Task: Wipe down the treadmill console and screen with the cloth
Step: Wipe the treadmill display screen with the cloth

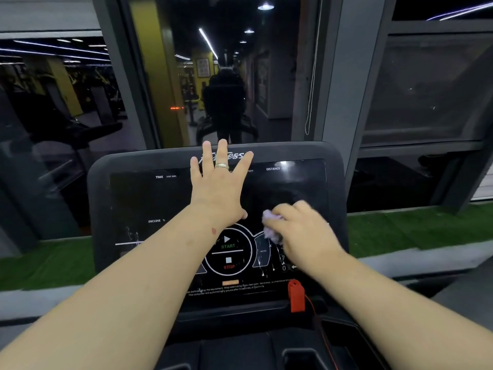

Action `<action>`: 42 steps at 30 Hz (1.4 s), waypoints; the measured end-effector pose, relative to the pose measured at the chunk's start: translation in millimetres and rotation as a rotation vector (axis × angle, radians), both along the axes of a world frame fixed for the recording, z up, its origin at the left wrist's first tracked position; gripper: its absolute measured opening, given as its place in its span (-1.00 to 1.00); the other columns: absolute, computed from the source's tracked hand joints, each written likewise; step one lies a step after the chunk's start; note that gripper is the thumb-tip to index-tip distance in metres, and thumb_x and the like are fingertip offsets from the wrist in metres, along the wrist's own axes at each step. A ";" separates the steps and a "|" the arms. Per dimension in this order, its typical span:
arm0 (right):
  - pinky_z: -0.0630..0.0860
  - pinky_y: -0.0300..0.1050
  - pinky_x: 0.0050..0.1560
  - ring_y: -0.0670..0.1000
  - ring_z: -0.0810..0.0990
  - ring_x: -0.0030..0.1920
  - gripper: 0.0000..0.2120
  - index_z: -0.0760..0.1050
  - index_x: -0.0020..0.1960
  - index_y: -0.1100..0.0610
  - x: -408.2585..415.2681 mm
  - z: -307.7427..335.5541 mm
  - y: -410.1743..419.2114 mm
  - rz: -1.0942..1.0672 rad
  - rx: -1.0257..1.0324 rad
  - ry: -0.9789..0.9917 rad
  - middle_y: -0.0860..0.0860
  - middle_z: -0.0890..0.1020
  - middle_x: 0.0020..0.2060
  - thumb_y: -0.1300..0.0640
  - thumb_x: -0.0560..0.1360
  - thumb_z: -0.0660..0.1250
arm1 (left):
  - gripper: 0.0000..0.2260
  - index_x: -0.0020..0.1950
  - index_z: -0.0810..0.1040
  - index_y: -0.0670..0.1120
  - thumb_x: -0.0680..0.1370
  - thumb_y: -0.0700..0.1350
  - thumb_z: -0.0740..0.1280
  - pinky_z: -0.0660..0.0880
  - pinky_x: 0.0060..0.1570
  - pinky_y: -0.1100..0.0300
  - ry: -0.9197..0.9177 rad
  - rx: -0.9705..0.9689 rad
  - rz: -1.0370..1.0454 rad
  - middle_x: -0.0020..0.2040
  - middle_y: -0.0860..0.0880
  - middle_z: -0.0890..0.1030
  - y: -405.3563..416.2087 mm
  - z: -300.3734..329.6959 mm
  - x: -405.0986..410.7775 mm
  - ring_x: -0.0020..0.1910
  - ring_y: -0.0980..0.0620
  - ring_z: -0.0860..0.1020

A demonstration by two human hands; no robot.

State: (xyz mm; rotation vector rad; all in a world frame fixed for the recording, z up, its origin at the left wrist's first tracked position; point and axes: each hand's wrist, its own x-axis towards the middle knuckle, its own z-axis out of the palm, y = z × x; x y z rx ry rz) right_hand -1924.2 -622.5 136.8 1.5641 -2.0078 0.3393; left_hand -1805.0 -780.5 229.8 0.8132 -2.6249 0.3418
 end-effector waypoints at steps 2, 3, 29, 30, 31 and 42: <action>0.50 0.01 -0.14 0.11 0.44 -0.15 -0.71 0.55 0.01 -0.07 -26.0 9.9 5.1 -0.164 -0.115 -0.087 -0.11 0.53 -0.08 0.27 0.41 0.34 | 0.21 0.62 -0.21 0.22 0.27 0.27 0.61 -0.11 0.53 -0.35 -0.003 0.003 0.005 0.64 -0.20 -0.25 -0.4 0.3 -0.2 0.58 -0.35 -0.31; 0.48 -0.01 -0.15 0.12 0.44 -0.15 -0.73 0.55 -0.03 -0.06 -24.0 12.1 5.0 -0.257 -0.243 -0.183 -0.12 0.54 -0.06 0.29 0.43 0.34 | 0.21 0.62 -0.21 0.21 0.27 0.26 0.61 -0.11 0.53 -0.35 -0.004 0.003 0.012 0.64 -0.20 -0.25 0.0 0.5 -1.3 0.58 -0.35 -0.31; 0.50 -0.04 -0.27 0.07 0.40 -0.17 -0.57 0.59 0.14 0.00 5.5 -16.1 18.5 -0.130 -0.181 -0.182 -0.01 0.53 0.00 0.33 0.32 0.39 | 0.12 0.59 -0.28 0.15 0.33 0.07 0.51 -0.13 0.49 -0.43 -0.064 0.014 0.021 0.60 -0.27 -0.33 2.6 -0.9 -9.5 0.53 -0.44 -0.36; 0.51 -0.03 -0.27 0.07 0.38 -0.18 -0.58 0.61 0.10 -0.01 -11.0 -15.6 28.0 -0.131 -0.205 -0.177 -0.01 0.55 -0.01 0.35 0.32 0.38 | 0.13 0.59 -0.28 0.16 0.33 0.08 0.52 -0.13 0.49 -0.43 -0.058 0.012 0.016 0.60 -0.26 -0.33 1.5 -1.1 -8.6 0.54 -0.44 -0.36; 0.50 -0.04 -0.27 0.09 0.40 -0.19 -0.57 0.63 0.09 0.00 -21.9 -15.1 34.1 -0.186 -0.283 -0.229 0.02 0.56 0.00 0.38 0.32 0.38 | 0.14 0.59 -0.28 0.16 0.33 0.09 0.53 -0.13 0.49 -0.42 -0.054 0.011 0.014 0.60 -0.26 -0.33 0.8 -1.2 -8.0 0.54 -0.43 -0.36; 0.49 -0.08 -0.23 0.16 0.50 -0.19 -0.59 0.65 0.12 0.01 -17.1 -17.3 35.8 -0.362 -0.396 -0.432 0.05 0.55 -0.02 0.37 0.38 0.34 | 0.16 0.61 -0.24 0.17 0.34 0.16 0.58 -0.10 0.52 -0.38 -0.039 0.001 0.017 0.61 -0.25 -0.31 3.2 -0.3 -4.4 0.56 -0.41 -0.33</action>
